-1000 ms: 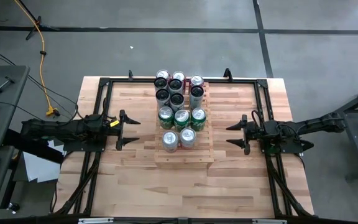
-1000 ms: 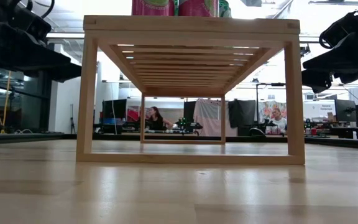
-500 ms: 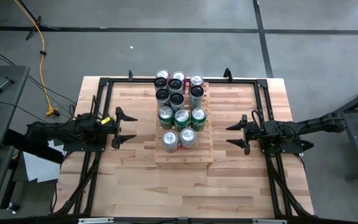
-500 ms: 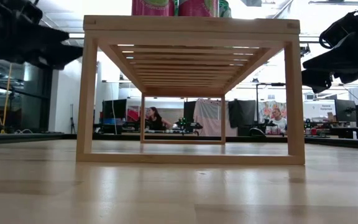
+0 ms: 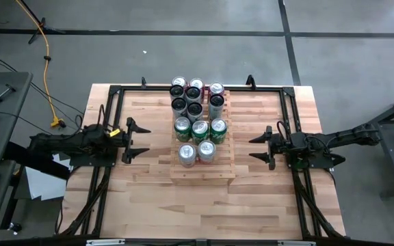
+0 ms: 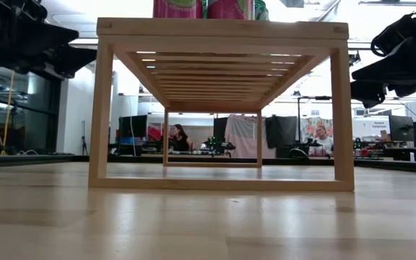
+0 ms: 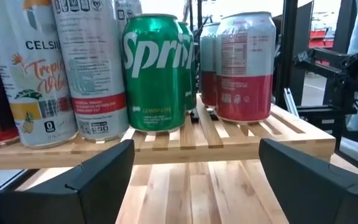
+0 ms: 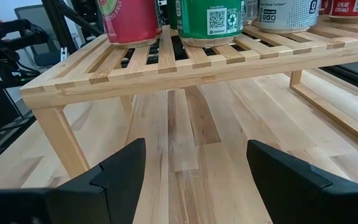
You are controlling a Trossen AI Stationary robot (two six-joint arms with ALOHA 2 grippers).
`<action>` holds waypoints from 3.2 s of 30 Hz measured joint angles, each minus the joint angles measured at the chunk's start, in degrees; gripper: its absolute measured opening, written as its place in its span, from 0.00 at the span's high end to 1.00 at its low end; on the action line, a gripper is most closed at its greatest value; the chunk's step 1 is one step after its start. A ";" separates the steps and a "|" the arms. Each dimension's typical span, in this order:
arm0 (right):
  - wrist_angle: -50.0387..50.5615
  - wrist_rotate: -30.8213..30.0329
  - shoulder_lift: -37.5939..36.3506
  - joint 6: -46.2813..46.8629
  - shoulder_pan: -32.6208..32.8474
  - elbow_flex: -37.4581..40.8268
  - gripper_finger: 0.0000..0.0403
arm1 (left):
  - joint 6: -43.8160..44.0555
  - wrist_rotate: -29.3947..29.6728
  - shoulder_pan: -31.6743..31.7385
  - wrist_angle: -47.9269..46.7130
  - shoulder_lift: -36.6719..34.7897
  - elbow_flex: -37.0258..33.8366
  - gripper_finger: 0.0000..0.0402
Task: Place canned beverage on shelf
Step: Return to home position
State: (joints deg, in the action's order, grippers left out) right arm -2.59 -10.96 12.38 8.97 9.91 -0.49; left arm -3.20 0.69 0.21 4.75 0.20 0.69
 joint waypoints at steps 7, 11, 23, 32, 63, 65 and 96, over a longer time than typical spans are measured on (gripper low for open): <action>0.00 0.00 0.00 0.00 0.00 0.00 0.35 | -0.01 0.00 0.00 -0.46 -0.02 0.00 0.17; 0.00 0.00 0.00 0.00 0.00 0.00 0.35 | -0.01 0.00 0.00 -0.48 -0.02 0.00 0.17; 0.00 0.00 0.00 0.00 -0.02 0.00 0.35 | -0.01 0.00 0.02 -0.48 -0.02 0.00 0.17; 0.00 0.00 -0.04 0.00 0.00 0.00 0.35 | -0.01 0.00 0.02 -0.48 -0.02 0.00 0.17; 0.00 0.00 -4.10 0.00 0.00 0.00 0.35 | -0.01 0.01 0.04 -0.47 -0.02 0.00 0.17; 0.00 0.00 -6.01 0.00 -0.01 0.02 0.35 | -0.01 0.00 0.04 -0.46 -0.02 0.00 0.17; -0.14 -0.02 -11.76 0.00 -0.07 0.02 0.35 | -0.01 0.02 0.04 -0.65 0.01 0.00 0.17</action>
State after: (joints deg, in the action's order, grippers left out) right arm -2.73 -10.98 0.63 8.97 9.85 -0.47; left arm -3.20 0.71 0.25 4.10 0.21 0.69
